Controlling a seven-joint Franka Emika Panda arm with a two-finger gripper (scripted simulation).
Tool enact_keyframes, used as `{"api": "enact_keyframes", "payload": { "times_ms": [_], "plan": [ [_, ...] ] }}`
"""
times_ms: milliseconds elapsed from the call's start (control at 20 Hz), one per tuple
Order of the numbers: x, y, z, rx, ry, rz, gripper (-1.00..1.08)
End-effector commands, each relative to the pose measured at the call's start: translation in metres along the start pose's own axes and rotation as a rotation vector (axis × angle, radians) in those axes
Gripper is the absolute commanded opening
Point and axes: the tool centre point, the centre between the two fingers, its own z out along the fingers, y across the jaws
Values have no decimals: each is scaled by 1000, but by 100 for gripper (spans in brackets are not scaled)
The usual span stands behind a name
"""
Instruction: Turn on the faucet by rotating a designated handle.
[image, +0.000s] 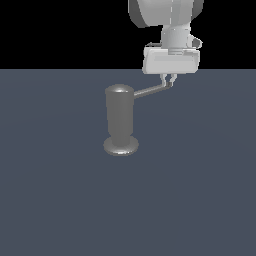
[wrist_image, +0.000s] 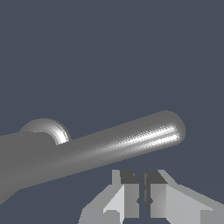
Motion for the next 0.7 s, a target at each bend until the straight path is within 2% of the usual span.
{"api": "enact_keyframes", "payload": {
  "times_ms": [0,650],
  "plan": [
    [12,-8,6,3,-1,-10,-100],
    [43,-10,9,2,-5,-3,-100]
  ]
}}
